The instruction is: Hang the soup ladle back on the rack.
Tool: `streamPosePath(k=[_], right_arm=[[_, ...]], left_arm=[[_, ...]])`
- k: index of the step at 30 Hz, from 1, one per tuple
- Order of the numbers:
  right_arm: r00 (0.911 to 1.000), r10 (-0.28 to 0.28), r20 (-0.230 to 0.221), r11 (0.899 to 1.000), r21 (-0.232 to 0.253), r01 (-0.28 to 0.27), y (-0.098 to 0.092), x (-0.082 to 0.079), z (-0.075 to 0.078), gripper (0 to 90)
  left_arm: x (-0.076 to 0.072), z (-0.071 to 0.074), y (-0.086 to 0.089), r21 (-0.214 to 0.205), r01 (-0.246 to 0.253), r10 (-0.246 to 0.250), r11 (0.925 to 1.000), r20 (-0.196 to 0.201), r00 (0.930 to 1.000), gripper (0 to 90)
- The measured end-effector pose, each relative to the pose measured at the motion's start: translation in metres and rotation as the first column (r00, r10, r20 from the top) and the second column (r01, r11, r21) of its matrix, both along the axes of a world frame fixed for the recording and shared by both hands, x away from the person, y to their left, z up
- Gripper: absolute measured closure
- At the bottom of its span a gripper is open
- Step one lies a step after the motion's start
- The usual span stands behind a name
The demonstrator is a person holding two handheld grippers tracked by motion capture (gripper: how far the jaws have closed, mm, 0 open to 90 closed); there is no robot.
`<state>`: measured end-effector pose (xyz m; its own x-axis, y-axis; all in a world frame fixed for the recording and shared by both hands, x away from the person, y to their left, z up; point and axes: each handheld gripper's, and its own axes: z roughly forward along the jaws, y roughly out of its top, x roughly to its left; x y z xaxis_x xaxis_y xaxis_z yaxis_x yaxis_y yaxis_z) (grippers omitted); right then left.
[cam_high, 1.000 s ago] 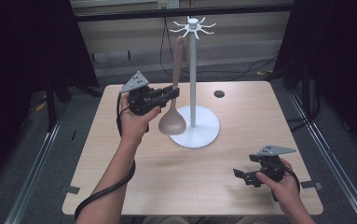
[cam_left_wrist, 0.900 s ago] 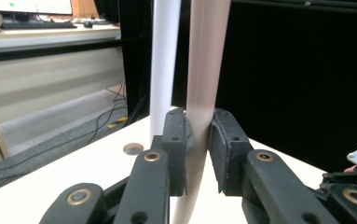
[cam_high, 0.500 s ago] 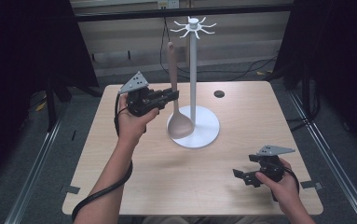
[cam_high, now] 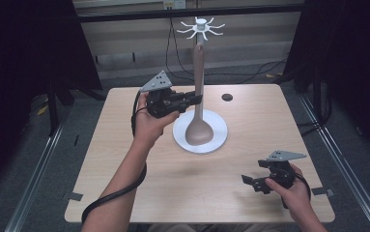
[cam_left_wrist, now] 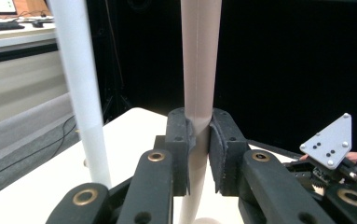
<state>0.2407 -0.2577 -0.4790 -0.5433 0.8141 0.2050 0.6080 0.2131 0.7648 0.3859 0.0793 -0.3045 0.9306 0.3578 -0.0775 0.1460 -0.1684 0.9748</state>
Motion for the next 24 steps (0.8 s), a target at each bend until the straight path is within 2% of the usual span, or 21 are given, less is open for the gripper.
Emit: streamPosePath(k=[6,10,13,17,24], right_arm=[[1.0,0.0,0.0,1.0,0.001,0.0,-0.001,0.0,0.0,5.9],[1.0,0.0,0.0,1.0,0.006,0.0,-0.001,0.0,0.001,5.9],[1.0,-0.003,-0.001,1.0,0.004,0.003,-0.001,-0.001,0.001,5.9],[1.0,-0.002,0.0,1.0,0.005,0.002,-0.002,0.0,0.001,5.9],[1.0,0.001,0.0,1.0,0.006,-0.001,-0.001,0.0,0.0,5.9]], left_arm=[[0.005,0.005,-0.012,0.001,0.011,-0.011,0.9999,0.002,0.9999,79.1],[0.008,0.005,-0.018,-0.011,0.011,-0.011,0.9999,-0.015,0.9998,79.1],[0.011,0.004,-0.018,-0.01,0.005,-0.006,0.9999,-0.021,0.9998,79.0],[0.015,0.002,-0.017,-0.029,-0.001,0.0,0.9996,-0.034,0.9994,79.0],[0.021,0.0,-0.015,-0.03,-0.013,0.012,0.9995,-0.057,0.9983,79.0]])
